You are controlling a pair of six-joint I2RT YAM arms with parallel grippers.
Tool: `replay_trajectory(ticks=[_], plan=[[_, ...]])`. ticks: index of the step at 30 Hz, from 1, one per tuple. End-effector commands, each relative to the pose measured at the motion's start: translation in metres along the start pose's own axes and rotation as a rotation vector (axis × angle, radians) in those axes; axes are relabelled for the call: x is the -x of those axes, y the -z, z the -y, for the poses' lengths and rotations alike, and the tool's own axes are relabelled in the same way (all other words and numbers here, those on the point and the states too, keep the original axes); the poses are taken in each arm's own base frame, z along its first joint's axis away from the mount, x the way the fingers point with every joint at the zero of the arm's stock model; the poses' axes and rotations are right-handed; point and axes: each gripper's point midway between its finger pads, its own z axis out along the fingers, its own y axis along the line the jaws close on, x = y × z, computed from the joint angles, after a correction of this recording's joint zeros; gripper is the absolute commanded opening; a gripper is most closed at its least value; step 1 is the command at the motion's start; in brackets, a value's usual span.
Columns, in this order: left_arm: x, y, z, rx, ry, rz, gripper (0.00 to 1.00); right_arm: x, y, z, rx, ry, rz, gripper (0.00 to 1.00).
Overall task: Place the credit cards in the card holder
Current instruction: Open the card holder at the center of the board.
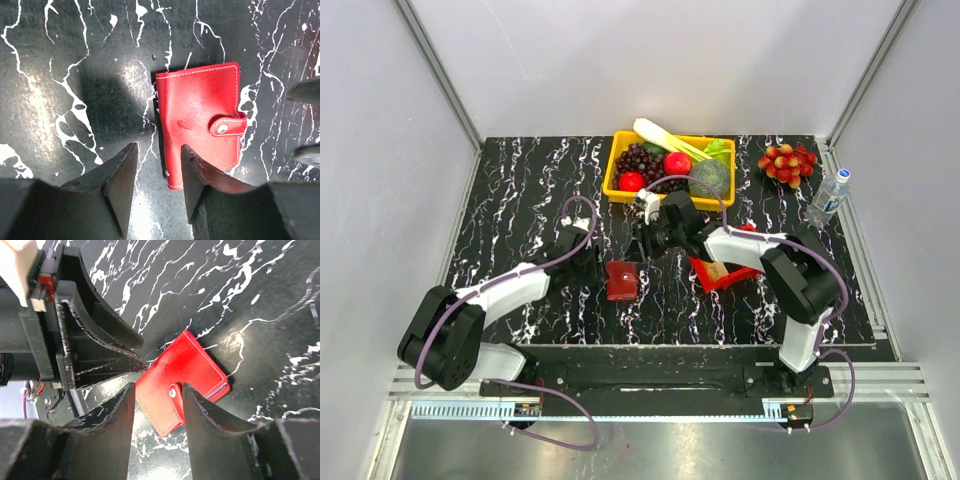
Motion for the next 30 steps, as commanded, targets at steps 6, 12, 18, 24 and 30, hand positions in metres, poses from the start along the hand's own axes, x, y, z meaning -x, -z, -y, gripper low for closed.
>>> replay_trajectory(ticks=[6, 12, 18, 24, 30], plan=[[-0.033, 0.009, 0.008, -0.108, 0.067, -0.060, 0.55, -0.028, -0.020, -0.011, 0.191, 0.064, -0.171, 0.49], [-0.045, 0.006, 0.019, -0.153, 0.088, -0.073, 0.60, -0.034, -0.029, -0.002, 0.203, 0.095, -0.211, 0.50], [-0.049, -0.004, 0.009, -0.089, 0.087, -0.081, 0.58, -0.047, -0.037, 0.012, 0.175, 0.086, -0.268, 0.50], [-0.056, -0.013, -0.004, -0.031, 0.078, -0.103, 0.46, -0.064, -0.037, 0.018, 0.168, 0.051, -0.310, 0.47], [-0.058, -0.027, -0.007, -0.004, 0.070, -0.126, 0.34, -0.076, -0.029, 0.013, 0.189, 0.024, -0.332, 0.39]])
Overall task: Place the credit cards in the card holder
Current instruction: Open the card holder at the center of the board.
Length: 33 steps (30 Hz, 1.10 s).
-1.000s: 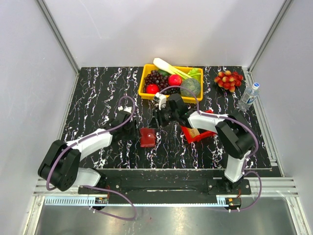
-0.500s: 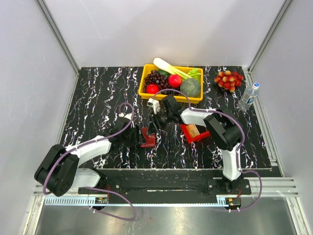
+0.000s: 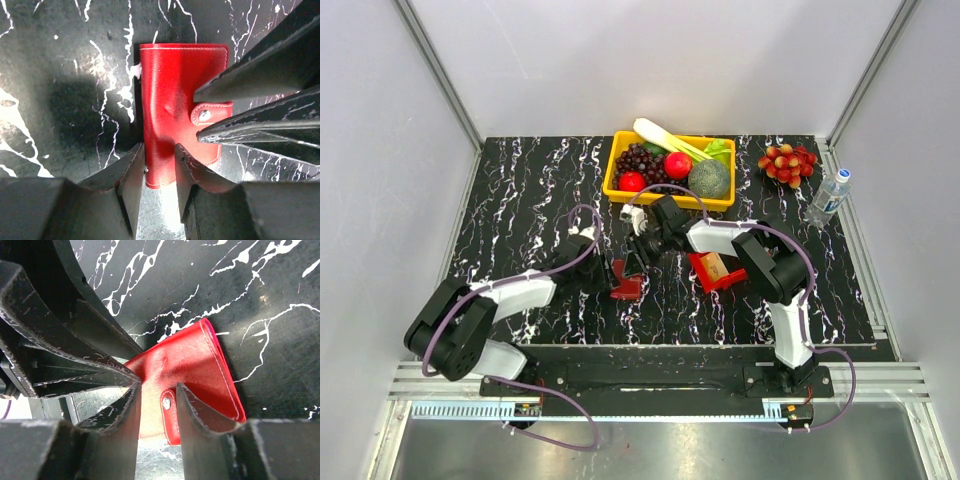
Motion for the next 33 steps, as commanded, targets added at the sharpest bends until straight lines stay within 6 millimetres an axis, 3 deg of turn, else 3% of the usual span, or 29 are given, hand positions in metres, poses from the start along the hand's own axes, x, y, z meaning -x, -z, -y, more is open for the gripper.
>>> replay_trajectory(ticks=[1, 11, 24, 29, 33], plan=[[-0.027, -0.012, -0.036, 0.143, -0.009, -0.095, 0.31, -0.024, 0.000, -0.008, 0.045, -0.044, -0.058, 0.36], [-0.016, -0.022, -0.057, 0.296, -0.072, -0.110, 0.18, -0.044, 0.013, -0.003, -0.044, -0.071, -0.071, 0.38], [-0.015, -0.026, -0.057, 0.303, -0.093, -0.125, 0.11, -0.030, 0.036, 0.025, -0.286, -0.119, 0.012, 0.42], [-0.014, -0.027, -0.057, 0.302, -0.097, -0.126, 0.09, -0.039, 0.033, 0.014, -0.217, -0.147, -0.012, 0.42], [-0.013, -0.028, -0.056, 0.299, -0.106, -0.125, 0.08, -0.056, 0.025, 0.002, -0.113, -0.206, -0.095, 0.35]])
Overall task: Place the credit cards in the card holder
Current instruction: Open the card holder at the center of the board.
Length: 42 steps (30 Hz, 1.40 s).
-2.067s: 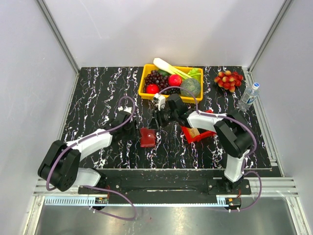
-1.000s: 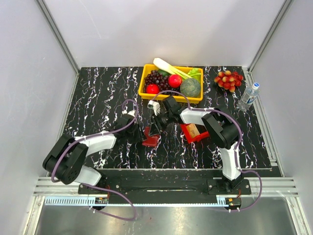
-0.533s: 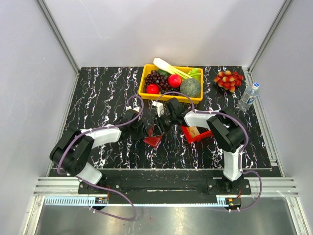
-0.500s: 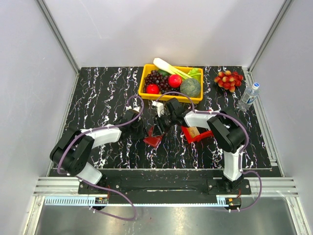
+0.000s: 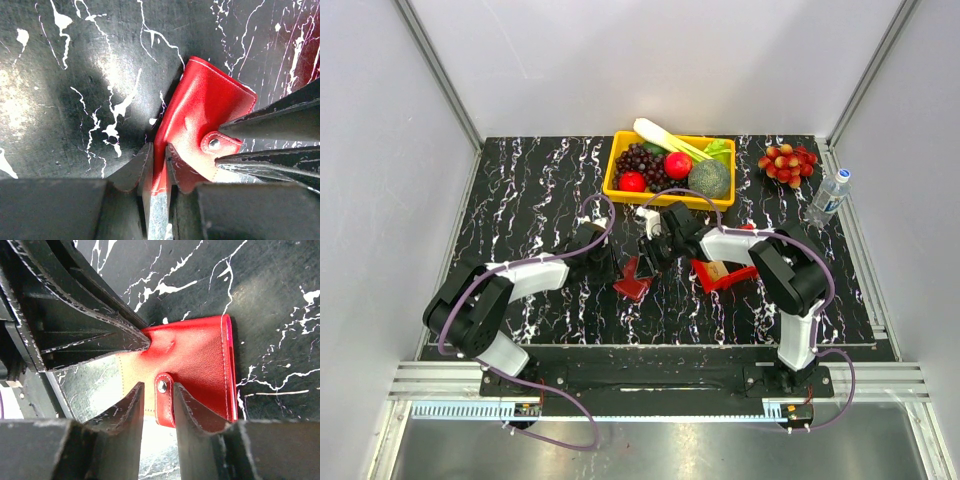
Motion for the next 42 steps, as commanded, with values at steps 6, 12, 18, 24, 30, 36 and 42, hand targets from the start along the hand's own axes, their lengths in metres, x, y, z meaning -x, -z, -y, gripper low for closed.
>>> replay_trajectory(ticks=[6, 12, 18, 24, 30, 36, 42], plan=[[-0.035, -0.010, -0.066, 0.262, -0.042, -0.085, 0.07, -0.052, 0.011, -0.007, 0.038, -0.113, -0.168, 0.35], [-0.035, -0.011, -0.066, 0.268, -0.042, -0.087, 0.05, -0.056, 0.011, -0.020, 0.117, -0.155, -0.208, 0.31], [-0.033, -0.012, -0.064, 0.257, -0.054, -0.083, 0.03, -0.062, 0.006, -0.025, 0.173, -0.183, -0.234, 0.20], [-0.033, -0.012, -0.063, 0.252, -0.058, -0.084, 0.02, -0.059, -0.004, -0.013, 0.102, -0.166, -0.206, 0.00], [-0.035, -0.016, -0.068, 0.282, -0.037, -0.088, 0.00, -0.046, -0.012, -0.046, 0.120, 0.087, -0.068, 0.00], [-0.041, -0.022, -0.080, 0.338, -0.012, -0.103, 0.00, -0.045, -0.005, -0.070, 0.198, 0.236, 0.068, 0.00], [-0.044, -0.023, -0.082, 0.345, -0.010, -0.113, 0.00, -0.042, 0.003, -0.060, 0.107, 0.310, 0.133, 0.01]])
